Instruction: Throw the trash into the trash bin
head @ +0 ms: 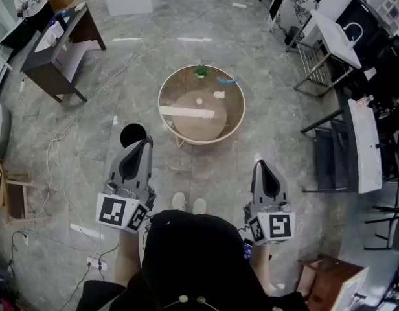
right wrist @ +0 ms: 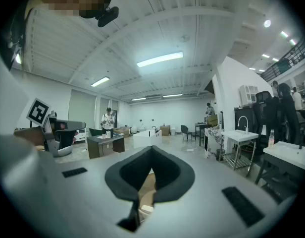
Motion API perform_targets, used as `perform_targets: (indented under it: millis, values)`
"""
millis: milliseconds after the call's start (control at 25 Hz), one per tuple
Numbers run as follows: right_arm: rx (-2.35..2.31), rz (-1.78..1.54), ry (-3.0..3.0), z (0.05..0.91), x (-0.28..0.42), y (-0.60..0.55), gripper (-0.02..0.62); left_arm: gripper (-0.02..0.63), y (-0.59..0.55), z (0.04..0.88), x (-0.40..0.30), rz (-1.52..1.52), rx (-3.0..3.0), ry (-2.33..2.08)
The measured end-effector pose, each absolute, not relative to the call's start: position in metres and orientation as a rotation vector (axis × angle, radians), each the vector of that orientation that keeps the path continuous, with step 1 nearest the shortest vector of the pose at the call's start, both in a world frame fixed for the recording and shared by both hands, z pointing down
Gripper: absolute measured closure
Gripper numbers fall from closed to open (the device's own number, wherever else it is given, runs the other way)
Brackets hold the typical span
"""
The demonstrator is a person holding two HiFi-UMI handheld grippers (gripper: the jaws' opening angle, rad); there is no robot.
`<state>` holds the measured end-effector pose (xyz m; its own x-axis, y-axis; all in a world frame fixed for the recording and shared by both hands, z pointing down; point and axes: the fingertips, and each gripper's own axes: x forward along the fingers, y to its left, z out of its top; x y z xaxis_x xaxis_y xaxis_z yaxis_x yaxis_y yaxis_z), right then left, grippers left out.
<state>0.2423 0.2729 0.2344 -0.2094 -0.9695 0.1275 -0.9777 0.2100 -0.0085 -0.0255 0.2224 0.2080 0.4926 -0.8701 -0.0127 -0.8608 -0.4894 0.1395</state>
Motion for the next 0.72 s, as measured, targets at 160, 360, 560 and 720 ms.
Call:
perform_targets:
  millis: [160, 360, 560, 720]
  values:
    - [1.917, 0.138, -2.367, 0.235, 0.244, 0.273, 0.592, 0.597, 0.222, 0.208, -0.025, -0.125, 2.612, -1.52]
    - [1.921, 0.131, -2.364, 0.233, 0.245, 0.273, 0.593, 0.597, 0.223, 0.207, -0.024, -0.13, 2.61, -1.521]
    - [1.92, 0.192, -2.397, 0.235, 0.244, 0.27, 0.592, 0.597, 0.222, 0.207, -0.027, -0.126, 2.603, -1.526]
    - [1.904, 0.279, -2.453, 0.239, 0.239, 0.263, 0.592, 0.597, 0.223, 0.21, -0.037, -0.116, 2.59, -1.539]
